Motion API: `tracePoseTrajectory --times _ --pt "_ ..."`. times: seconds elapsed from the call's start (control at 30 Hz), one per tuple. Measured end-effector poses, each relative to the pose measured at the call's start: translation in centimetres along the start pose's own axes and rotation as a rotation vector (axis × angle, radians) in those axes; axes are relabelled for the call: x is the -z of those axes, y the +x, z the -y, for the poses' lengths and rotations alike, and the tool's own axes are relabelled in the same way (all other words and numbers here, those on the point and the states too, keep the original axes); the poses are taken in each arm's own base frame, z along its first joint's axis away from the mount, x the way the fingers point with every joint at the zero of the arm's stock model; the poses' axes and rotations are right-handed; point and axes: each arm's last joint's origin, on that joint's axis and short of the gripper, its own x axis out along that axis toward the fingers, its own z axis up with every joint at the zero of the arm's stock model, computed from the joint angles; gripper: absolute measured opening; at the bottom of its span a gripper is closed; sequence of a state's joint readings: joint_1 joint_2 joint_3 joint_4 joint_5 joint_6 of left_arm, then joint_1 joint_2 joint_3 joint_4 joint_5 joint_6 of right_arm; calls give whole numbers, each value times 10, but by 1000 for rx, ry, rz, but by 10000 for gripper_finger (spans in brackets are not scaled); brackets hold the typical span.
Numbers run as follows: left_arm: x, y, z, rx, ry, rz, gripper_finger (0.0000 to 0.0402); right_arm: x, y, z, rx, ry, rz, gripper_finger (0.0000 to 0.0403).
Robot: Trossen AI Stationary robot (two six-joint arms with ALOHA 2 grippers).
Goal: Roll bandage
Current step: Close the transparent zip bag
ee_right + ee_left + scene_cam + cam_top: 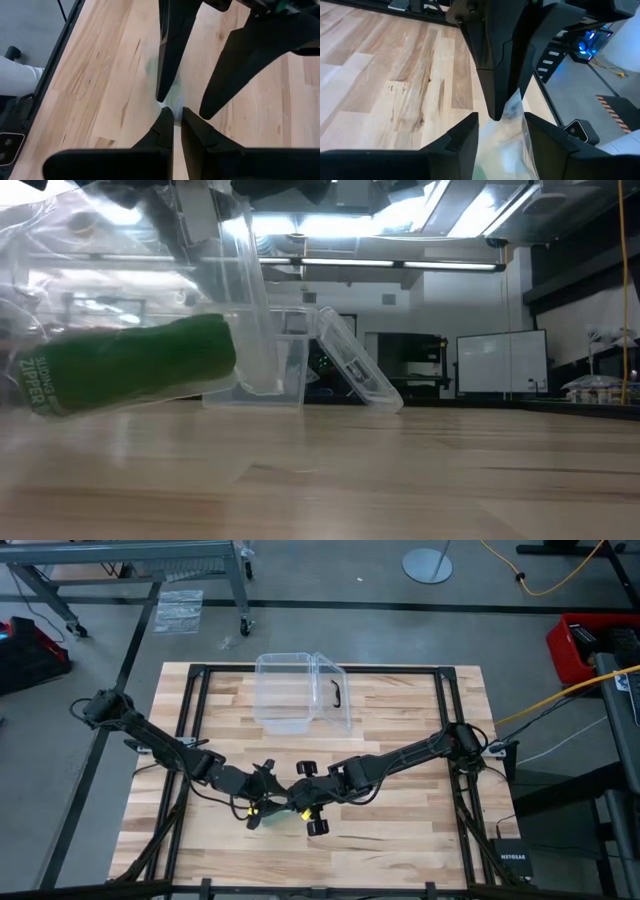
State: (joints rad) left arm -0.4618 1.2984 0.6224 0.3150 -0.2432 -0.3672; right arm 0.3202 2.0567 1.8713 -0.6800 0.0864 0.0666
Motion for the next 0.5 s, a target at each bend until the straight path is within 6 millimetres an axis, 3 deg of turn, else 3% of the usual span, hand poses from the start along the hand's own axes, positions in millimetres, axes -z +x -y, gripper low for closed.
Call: tracePoseTrajectory --times 0.17,0.33,0.5 --pt "0 0 0 0 0 0 99 0 0 0 -4 0 0 19" --pt "0 0 0 3 -3 4 20 0 0 -1 -26 0 -2 19" --pt "-1 0 1 9 -53 12 4 0 0 -1 -28 0 -3 19"
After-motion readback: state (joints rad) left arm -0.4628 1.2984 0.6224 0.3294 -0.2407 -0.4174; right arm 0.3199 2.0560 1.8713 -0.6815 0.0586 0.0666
